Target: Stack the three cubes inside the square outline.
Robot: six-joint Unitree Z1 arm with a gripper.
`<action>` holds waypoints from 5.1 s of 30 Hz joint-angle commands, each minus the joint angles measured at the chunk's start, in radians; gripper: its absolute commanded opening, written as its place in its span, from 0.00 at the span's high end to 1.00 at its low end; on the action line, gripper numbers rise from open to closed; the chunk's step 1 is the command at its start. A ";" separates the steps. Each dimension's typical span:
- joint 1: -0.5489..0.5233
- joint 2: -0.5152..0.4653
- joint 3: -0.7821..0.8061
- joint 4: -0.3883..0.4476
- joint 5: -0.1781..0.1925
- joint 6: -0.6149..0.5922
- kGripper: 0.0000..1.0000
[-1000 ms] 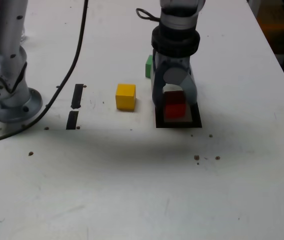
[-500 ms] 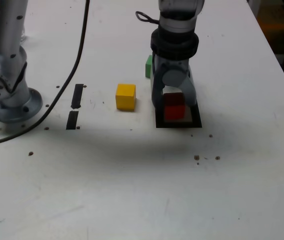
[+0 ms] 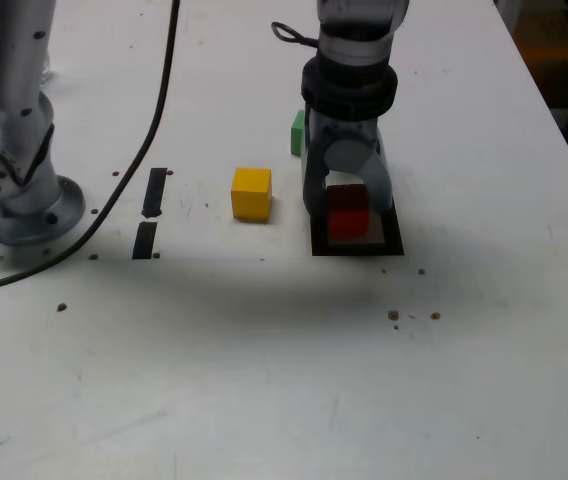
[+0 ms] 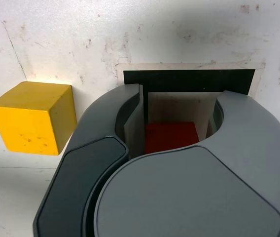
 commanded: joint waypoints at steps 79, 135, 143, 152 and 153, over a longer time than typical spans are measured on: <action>-0.086 -0.327 0.211 0.189 0.057 0.073 0.26; -0.003 -0.211 0.392 -0.092 -0.017 0.182 0.77; -0.003 -0.257 0.394 -0.061 -0.014 0.166 0.77; -0.003 -0.315 0.319 0.051 -0.014 0.136 0.77; -0.003 -0.317 0.309 0.061 -0.015 0.134 0.77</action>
